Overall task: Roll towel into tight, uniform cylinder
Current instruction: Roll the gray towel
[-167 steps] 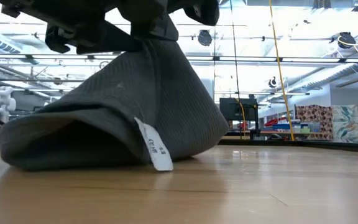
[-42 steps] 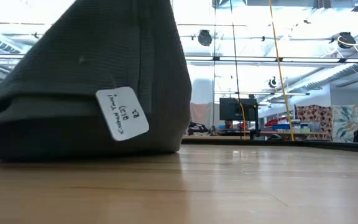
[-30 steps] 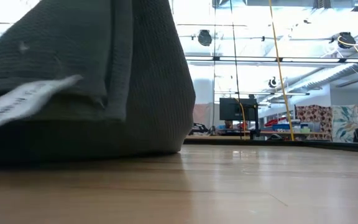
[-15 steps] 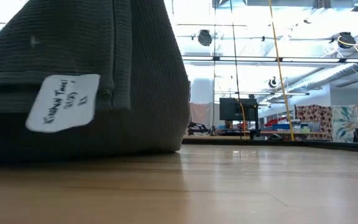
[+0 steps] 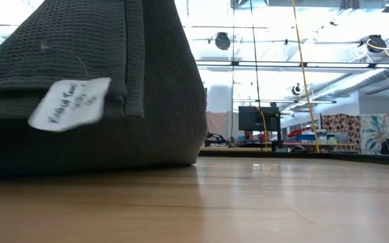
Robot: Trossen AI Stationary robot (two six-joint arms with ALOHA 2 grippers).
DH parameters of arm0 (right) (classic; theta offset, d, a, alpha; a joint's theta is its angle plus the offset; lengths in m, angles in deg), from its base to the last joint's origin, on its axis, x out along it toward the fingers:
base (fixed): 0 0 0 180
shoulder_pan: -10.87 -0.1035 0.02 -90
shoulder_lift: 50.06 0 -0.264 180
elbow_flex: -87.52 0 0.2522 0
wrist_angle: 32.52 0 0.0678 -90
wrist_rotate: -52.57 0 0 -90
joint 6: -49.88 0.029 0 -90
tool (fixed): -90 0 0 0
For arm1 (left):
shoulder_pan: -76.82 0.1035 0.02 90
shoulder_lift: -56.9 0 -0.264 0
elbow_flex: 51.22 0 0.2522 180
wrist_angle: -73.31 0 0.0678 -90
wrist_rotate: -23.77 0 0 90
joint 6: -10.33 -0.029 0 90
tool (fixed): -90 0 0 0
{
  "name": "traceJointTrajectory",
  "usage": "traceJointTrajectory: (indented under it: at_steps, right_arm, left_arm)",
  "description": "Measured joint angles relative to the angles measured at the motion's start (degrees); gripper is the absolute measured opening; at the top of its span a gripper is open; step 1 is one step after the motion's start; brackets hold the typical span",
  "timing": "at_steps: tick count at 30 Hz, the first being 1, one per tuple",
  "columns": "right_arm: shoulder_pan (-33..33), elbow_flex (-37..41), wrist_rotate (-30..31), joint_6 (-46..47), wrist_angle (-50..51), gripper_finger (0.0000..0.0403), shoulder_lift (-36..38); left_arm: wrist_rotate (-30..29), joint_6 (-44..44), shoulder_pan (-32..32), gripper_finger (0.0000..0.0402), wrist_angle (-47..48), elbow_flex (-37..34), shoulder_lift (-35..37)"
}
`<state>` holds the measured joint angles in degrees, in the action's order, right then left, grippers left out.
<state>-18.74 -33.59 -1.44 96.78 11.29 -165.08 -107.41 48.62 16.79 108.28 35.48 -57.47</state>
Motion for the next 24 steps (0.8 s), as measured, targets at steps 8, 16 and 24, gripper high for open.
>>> traceJointTrajectory:
  at_steps: [8, 16, 24]
  right_arm:
    - [0.0, 0.0, 0.0, -2.4, -5.52, 0.0, 0.02]
    - [-0.09, 0.0, 0.02, -2.74, -7.42, 0.0, 0.02]
    - [-0.91, 0.0, -0.07, -1.23, -4.56, 0.0, 0.02]
  left_arm:
    - [-0.31, 7.89, 0.94, 0.0199, -8.19, -8.46, -0.02]
    - [-8.96, 9.31, 6.12, 0.0199, -11.36, -11.62, -0.02]
    - [-27.89, 3.69, -0.89, 0.0199, -11.88, -8.43, -0.07]
